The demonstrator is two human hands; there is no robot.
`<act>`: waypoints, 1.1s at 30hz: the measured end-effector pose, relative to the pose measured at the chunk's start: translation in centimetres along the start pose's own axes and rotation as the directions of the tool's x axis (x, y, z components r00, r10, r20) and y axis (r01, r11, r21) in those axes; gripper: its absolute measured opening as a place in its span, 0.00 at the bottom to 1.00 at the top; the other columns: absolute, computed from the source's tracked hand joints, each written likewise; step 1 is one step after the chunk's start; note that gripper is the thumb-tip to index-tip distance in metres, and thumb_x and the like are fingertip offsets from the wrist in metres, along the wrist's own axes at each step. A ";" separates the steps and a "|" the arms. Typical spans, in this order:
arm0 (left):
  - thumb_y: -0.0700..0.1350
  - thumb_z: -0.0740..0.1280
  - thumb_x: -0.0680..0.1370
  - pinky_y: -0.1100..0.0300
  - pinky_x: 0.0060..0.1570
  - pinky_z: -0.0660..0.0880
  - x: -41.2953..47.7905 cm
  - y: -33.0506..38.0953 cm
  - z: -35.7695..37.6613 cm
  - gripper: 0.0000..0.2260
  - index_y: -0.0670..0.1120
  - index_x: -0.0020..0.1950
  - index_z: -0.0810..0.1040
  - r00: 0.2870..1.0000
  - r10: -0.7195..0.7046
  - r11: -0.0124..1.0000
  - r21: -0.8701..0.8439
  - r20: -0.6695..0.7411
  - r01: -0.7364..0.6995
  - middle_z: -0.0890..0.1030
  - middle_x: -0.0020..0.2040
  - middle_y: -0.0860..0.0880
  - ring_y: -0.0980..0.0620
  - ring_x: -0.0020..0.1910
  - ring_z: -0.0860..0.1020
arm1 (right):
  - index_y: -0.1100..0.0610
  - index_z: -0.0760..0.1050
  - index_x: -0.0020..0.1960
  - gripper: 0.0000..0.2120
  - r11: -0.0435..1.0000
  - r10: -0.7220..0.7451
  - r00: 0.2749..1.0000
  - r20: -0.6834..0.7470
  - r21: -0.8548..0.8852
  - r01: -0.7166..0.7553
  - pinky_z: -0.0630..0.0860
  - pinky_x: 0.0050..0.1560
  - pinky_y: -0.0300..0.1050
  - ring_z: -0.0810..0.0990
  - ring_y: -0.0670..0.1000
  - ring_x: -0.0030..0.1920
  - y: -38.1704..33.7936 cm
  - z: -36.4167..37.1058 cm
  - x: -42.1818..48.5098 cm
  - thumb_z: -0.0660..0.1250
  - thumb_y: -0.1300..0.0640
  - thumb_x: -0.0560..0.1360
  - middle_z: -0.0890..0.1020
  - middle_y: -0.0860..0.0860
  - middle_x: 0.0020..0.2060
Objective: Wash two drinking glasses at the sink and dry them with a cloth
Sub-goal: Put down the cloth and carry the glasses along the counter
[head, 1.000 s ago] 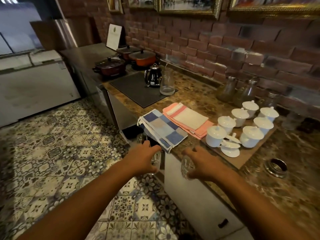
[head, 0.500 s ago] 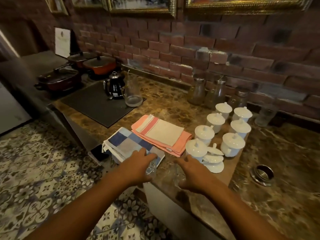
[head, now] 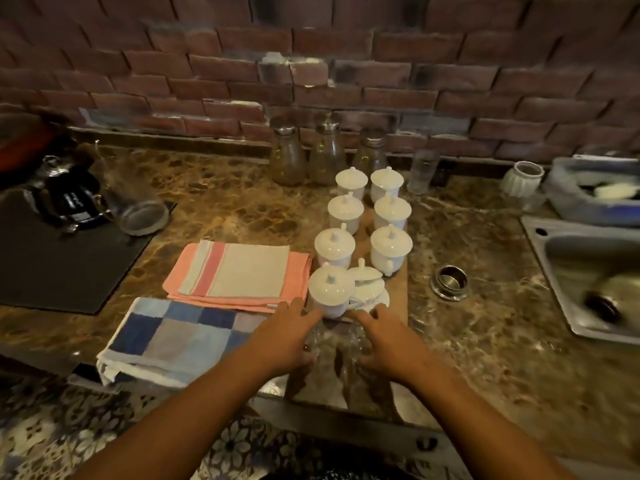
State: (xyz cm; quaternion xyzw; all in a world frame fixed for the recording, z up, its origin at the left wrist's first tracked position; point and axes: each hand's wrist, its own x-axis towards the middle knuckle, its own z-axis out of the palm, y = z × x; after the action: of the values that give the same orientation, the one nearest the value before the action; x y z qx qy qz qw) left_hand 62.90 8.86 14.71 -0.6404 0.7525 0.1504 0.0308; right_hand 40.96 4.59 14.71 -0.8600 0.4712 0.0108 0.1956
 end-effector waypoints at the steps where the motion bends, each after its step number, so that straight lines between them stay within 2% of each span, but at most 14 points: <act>1: 0.55 0.74 0.73 0.44 0.58 0.75 0.3 0.1 0.3 0.37 0.56 0.77 0.59 0.999 0.034 0.999 -0.013 0.002 -0.034 0.67 0.67 0.45 0.40 0.64 0.69 | 0.43 0.59 0.76 0.39 0.999 0.031 0.999 -0.013 0.014 -0.031 0.78 0.49 0.46 0.74 0.53 0.55 0.1 0.2 -0.2 0.73 0.49 0.71 0.70 0.52 0.60; 4: 0.54 0.74 0.73 0.43 0.61 0.75 1.2 0.4 1.0 0.42 0.57 0.80 0.53 0.992 0.126 0.992 -0.009 0.015 -0.126 0.64 0.73 0.44 0.40 0.68 0.68 | 0.43 0.58 0.77 0.40 0.994 0.097 0.995 -0.028 0.057 -0.095 0.76 0.50 0.43 0.74 0.52 0.58 0.6 0.8 -0.7 0.74 0.50 0.70 0.69 0.53 0.64; 8: 0.55 0.74 0.73 0.45 0.62 0.75 2.2 1.1 2.1 0.39 0.53 0.78 0.57 0.983 0.176 0.984 0.018 0.059 -0.178 0.65 0.73 0.44 0.42 0.68 0.68 | 0.43 0.59 0.76 0.38 0.981 0.194 0.981 -0.026 0.026 -0.194 0.70 0.49 0.40 0.71 0.52 0.62 1.1 1.8 -1.6 0.74 0.47 0.71 0.68 0.52 0.64; 11: 0.55 0.74 0.73 0.48 0.66 0.73 2.7 1.1 2.8 0.39 0.53 0.77 0.56 0.977 0.196 0.981 -0.031 0.079 -0.194 0.64 0.75 0.45 0.43 0.71 0.66 | 0.44 0.61 0.75 0.36 0.971 0.237 0.971 -0.011 0.004 -0.237 0.74 0.52 0.42 0.71 0.52 0.62 1.4 2.2 -2.1 0.73 0.46 0.72 0.69 0.52 0.65; 14: 0.54 0.75 0.73 0.48 0.68 0.71 3.1 1.0 3.5 0.39 0.54 0.77 0.56 0.979 0.193 0.981 -0.044 0.066 -0.191 0.63 0.76 0.45 0.42 0.73 0.65 | 0.44 0.59 0.77 0.38 0.965 0.262 0.965 0.016 -0.008 -0.262 0.76 0.57 0.44 0.70 0.52 0.63 1.6 2.3 -2.2 0.72 0.46 0.72 0.68 0.52 0.67; 26: 0.51 0.75 0.73 0.48 0.67 0.70 3.6 0.7 5.3 0.38 0.53 0.77 0.57 0.991 0.127 0.992 -0.015 0.035 -0.126 0.62 0.77 0.45 0.41 0.73 0.65 | 0.47 0.58 0.78 0.37 0.969 0.248 0.968 0.046 -0.020 -0.247 0.75 0.64 0.52 0.68 0.57 0.68 1.5 3.0 -1.5 0.71 0.47 0.74 0.67 0.55 0.70; 33: 0.52 0.74 0.75 0.48 0.69 0.70 3.7 1.1 5.9 0.38 0.53 0.79 0.56 0.996 0.090 0.996 -0.006 0.000 -0.090 0.62 0.77 0.45 0.41 0.74 0.64 | 0.46 0.55 0.79 0.38 0.971 0.240 0.971 0.018 0.019 -0.240 0.70 0.69 0.52 0.64 0.59 0.72 1.9 4.1 -1.2 0.70 0.49 0.75 0.64 0.56 0.74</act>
State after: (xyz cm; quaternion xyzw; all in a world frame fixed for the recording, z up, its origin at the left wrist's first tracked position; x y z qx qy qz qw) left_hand 60.28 7.07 8.46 -0.6060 0.7801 0.1540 0.0219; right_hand 39.43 6.12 10.56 -0.7945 0.5703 0.0362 0.2055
